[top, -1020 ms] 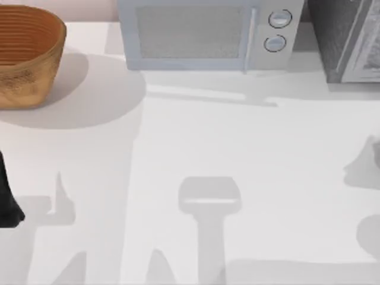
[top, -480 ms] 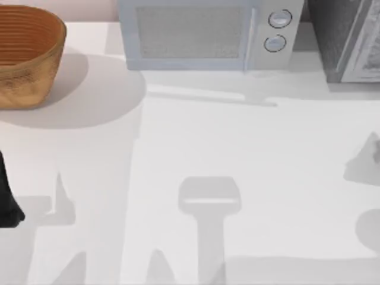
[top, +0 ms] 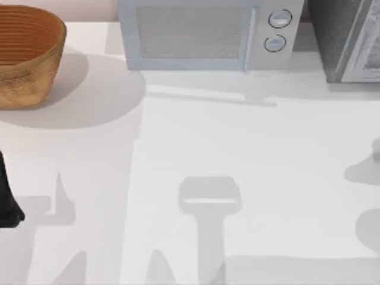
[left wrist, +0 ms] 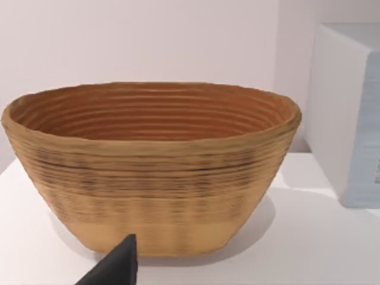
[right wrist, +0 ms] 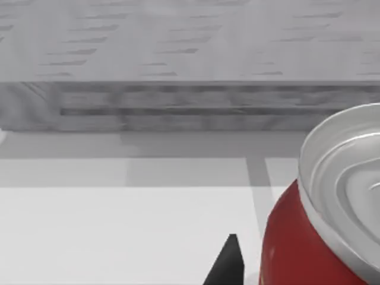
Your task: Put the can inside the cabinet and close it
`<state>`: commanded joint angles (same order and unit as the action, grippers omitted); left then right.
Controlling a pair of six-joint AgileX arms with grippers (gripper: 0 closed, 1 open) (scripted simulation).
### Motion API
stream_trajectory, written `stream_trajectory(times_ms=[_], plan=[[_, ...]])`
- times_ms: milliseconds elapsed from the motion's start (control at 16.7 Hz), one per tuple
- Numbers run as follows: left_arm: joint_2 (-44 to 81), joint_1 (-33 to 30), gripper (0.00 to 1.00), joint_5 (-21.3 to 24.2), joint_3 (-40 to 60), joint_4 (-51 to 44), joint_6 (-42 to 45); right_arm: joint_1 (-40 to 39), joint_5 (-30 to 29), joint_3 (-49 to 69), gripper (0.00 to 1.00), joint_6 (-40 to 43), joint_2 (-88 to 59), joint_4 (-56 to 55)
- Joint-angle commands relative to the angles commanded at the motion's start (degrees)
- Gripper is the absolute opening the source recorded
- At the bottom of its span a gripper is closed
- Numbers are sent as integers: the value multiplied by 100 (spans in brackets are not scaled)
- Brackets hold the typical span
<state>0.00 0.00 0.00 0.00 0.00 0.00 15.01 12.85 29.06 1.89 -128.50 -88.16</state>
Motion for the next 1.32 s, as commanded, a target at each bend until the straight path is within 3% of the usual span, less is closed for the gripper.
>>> stream_trajectory(times_ms=[120, 180, 840, 1320], plan=[[0, 0, 100, 0, 0, 0, 0, 0, 0, 0, 2, 0, 0, 0], [0, 0, 100, 0, 0, 0, 0, 0, 0, 0, 0, 0, 0, 0], [0, 0, 100, 0, 0, 0, 0, 12, -3, 20, 0, -4, 213, 211], [0, 0, 100, 0, 0, 0, 0, 2, 28, 303, 0, -6, 2571, 2973]])
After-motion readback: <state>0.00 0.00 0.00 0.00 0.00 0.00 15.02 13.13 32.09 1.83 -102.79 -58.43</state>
